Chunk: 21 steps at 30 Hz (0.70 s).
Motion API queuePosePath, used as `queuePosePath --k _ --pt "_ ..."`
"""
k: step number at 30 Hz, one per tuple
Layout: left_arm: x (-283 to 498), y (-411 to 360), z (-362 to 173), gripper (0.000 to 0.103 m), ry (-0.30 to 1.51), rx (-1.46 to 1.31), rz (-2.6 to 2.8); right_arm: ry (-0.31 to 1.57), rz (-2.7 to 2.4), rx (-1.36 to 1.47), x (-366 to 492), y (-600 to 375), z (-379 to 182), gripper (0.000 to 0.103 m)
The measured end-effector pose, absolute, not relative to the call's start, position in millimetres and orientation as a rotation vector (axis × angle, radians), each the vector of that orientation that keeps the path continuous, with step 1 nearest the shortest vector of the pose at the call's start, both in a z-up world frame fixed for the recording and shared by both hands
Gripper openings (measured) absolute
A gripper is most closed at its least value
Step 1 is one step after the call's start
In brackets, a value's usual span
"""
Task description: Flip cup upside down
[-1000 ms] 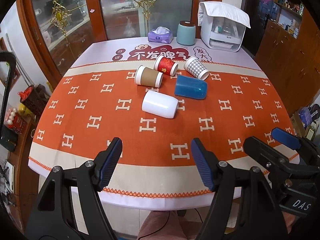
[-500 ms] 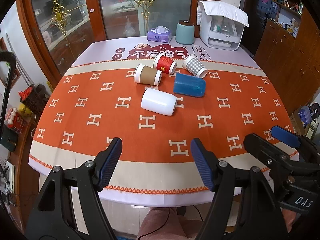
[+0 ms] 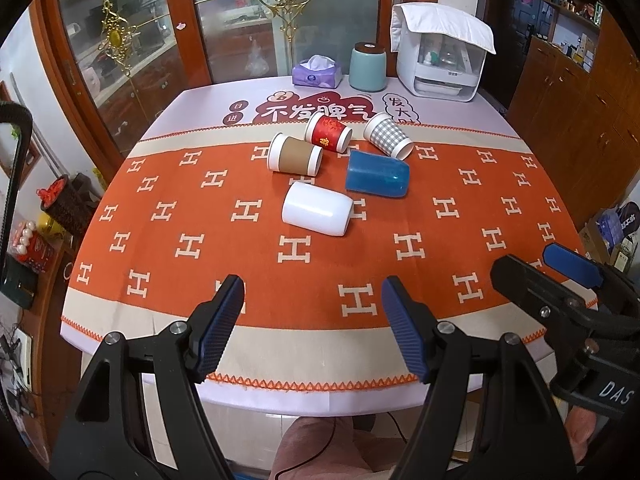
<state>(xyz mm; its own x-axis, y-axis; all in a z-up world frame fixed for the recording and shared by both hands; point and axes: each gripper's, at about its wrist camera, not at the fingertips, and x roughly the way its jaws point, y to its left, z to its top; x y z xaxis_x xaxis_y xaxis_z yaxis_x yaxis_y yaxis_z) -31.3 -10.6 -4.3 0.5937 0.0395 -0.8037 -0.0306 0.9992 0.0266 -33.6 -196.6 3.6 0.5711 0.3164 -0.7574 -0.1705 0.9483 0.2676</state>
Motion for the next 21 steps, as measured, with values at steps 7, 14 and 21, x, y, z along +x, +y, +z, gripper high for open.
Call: queuePosePath --k 7,14,21 --pt "-25.1 -9.4 -2.2 0.069 0.937 0.011 0.036 0.899 0.292 0.159 -29.9 -193.3 9.5 0.089" --pt "-14.9 -9.6 -2.5 0.069 0.939 0.022 0.027 0.894 0.288 0.166 -23.7 -195.2 10.2 0.089" --pt "-3.0 -4.1 -2.9 0.071 0.96 0.053 0.011 0.912 0.281 0.181 -8.7 -192.6 7.1 0.089"
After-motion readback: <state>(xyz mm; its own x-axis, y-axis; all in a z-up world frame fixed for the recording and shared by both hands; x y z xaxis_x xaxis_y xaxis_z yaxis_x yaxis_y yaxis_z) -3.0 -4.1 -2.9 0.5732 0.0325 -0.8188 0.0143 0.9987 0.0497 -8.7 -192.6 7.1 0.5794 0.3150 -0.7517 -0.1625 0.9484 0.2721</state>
